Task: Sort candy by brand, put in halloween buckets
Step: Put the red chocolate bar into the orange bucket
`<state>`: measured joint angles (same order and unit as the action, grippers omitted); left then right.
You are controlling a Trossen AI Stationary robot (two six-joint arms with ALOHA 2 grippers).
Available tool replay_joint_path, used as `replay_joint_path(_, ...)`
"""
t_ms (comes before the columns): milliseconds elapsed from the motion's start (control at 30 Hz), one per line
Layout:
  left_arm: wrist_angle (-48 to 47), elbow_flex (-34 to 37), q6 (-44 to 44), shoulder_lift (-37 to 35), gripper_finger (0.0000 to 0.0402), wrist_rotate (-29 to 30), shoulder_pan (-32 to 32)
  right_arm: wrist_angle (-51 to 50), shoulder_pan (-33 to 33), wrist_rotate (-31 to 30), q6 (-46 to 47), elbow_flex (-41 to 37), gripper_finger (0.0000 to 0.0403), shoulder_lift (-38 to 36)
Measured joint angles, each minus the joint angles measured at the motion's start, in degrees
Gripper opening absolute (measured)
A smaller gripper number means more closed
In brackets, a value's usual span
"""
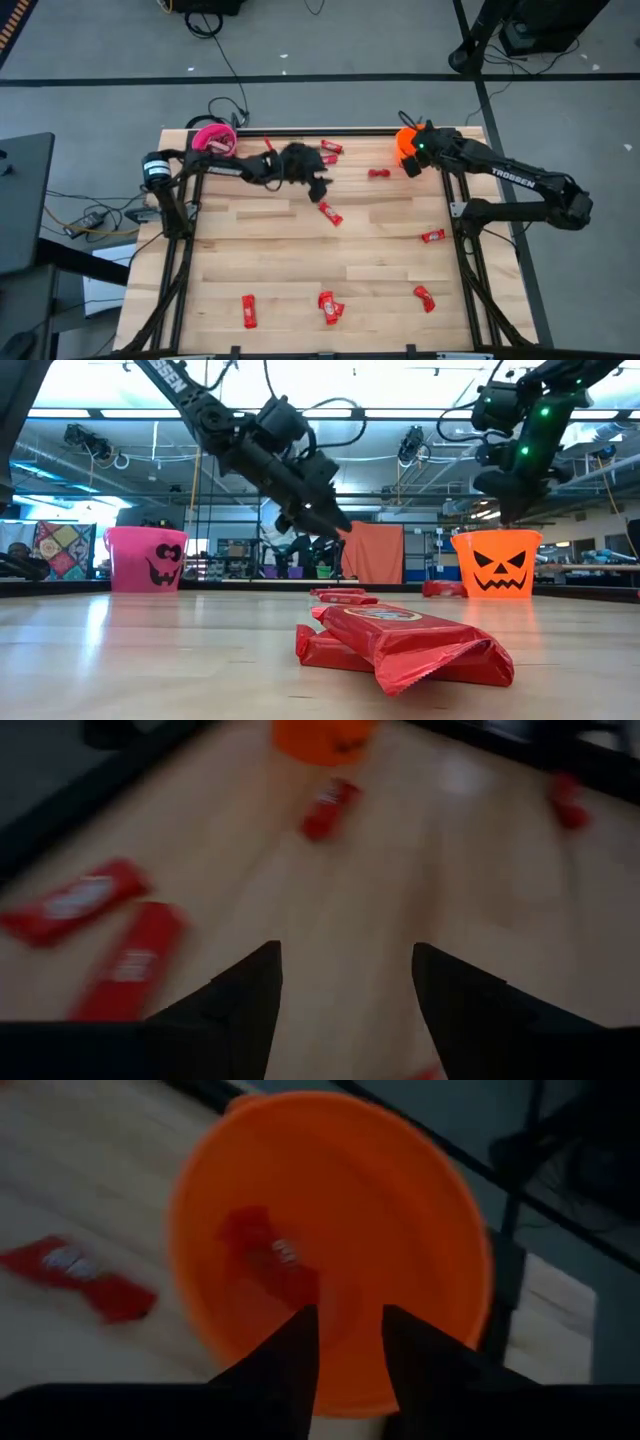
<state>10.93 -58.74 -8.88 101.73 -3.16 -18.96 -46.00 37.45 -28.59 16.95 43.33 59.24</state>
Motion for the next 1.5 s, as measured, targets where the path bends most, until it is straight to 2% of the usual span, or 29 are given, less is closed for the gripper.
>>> replay_joint_path(67,-0.04,0.00,0.99,0.00,0.0227,-0.57,-2.48,0.35,-0.02,-0.54,1.53,0.00,0.0129,0.00)
replay_joint_path(133,-0.20,0.00,2.22,0.00,0.0227,-1.39,-4.57,2.75,-0.99,2.48,1.83,-0.02,0.0132,-0.02)
replay_joint_path(233,-0.85,0.00,4.97,0.00,0.0227,-5.33,-7.54,9.96,-3.40,7.18,-4.32,-0.02,0.0132,0.00)
replay_joint_path(333,-0.38,0.00,5.93,0.00,0.0227,-12.94,-10.27,15.60,-5.69,7.26,-11.84,-0.02,0.0131,-0.02)
replay_joint_path(400,-0.30,0.00,5.91,0.00,0.0227,-13.98,-11.60,16.24,-7.48,7.46,-13.09,-0.02,0.0131,-0.06)
replay_joint_path(533,-0.56,0.00,5.70,0.13,0.0227,-13.71,-13.81,13.48,-13.38,8.06,-9.02,-0.02,0.0131,-0.37)
replay_joint_path(733,-1.74,-1.88,7.02,5.13,0.0227,-13.14,-14.73,7.07,-24.51,7.19,0.02,-0.02,0.0131,-0.85)
replay_joint_path(867,-9.23,-7.06,13.32,8.48,0.0232,-13.26,-14.82,8.04,-29.81,5.45,3.03,-0.02,0.0131,-0.86)
replay_joint_path(967,-16.15,-11.02,16.39,10.37,0.0255,-13.19,-14.51,8.88,-32.63,3.07,4.24,-0.02,0.0131,-0.87)
replay_joint_path(1033,-19.85,-13.06,17.70,11.24,0.0278,-12.49,-14.27,9.38,-33.91,1.59,4.55,-0.02,0.0130,-0.87)
replay_joint_path(1167,-21.35,-15.96,19.52,12.77,0.0335,-8.63,-14.04,10.71,-35.01,0.68,4.02,-0.02,0.0130,-0.87)
replay_joint_path(1267,-23.63,-18.23,21.68,14.62,0.0361,-6.91,-14.05,10.34,-35.08,0.73,4.00,-0.02,0.0130,-0.87)
replay_joint_path(1367,-25.80,-21.18,23.70,16.71,0.0364,-6.13,-14.03,9.83,-35.23,0.73,3.94,-0.02,0.0130,-0.85)
replay_joint_path(1500,-29.53,-24.84,23.90,19.39,0.0347,-4.91,-14.03,9.90,-35.25,0.69,3.07,-0.02,0.0130,-0.86)
